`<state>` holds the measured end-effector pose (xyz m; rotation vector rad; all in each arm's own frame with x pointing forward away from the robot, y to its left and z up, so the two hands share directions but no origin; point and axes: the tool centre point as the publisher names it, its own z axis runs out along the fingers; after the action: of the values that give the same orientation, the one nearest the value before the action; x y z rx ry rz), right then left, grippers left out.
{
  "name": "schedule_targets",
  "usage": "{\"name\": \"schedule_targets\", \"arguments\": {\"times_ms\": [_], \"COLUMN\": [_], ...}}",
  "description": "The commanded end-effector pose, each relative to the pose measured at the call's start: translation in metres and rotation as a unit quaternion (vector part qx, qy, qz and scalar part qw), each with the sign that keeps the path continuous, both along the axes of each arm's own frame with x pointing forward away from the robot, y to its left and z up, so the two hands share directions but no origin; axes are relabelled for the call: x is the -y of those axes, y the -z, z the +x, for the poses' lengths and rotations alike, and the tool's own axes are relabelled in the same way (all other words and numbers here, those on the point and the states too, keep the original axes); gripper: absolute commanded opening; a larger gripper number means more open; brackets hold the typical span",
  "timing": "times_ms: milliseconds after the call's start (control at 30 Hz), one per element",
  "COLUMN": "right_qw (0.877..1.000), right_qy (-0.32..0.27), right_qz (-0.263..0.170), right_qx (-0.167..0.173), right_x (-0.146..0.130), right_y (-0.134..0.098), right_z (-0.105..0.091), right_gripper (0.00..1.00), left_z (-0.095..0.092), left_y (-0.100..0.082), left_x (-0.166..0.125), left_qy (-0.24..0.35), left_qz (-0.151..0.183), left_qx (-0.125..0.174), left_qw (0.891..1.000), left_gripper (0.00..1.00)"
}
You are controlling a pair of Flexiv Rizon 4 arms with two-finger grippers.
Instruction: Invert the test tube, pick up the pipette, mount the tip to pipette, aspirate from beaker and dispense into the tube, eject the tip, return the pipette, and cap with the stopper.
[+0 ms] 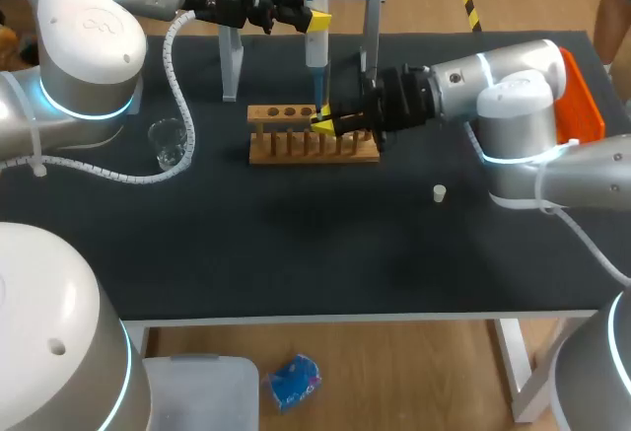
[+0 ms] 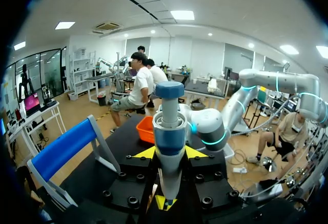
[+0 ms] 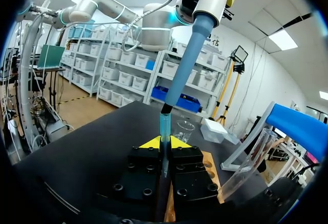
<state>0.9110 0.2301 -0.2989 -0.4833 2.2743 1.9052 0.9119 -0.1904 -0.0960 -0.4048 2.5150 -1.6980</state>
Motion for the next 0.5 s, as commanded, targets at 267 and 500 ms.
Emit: {"name": "schedule_targets", "arguments": {"times_ms": [267, 500], "right_qw": [1.000, 0.997], "right_qy": [-0.001, 0.003], "right_qz": [0.021, 0.047], "right_qx": [-0.014, -0.053], "right_x": [0.0010, 0.0013], "right_y": [-0.0059, -0.0102], "right_z": [-0.0043, -0.0088], "right_gripper": [0.00, 0.00], "left_z": [0.0001, 0.0001], "left_y": [0.0005, 0.0005], "left_x": [-0.0015, -0.0015], "left_qy": [0.002, 0.002], "left_qz": [-0.002, -0.002], "left_qx": [0.001, 0.001], "left_qw": [1.000, 1.000], "left_gripper": [0.00, 0.00]}}
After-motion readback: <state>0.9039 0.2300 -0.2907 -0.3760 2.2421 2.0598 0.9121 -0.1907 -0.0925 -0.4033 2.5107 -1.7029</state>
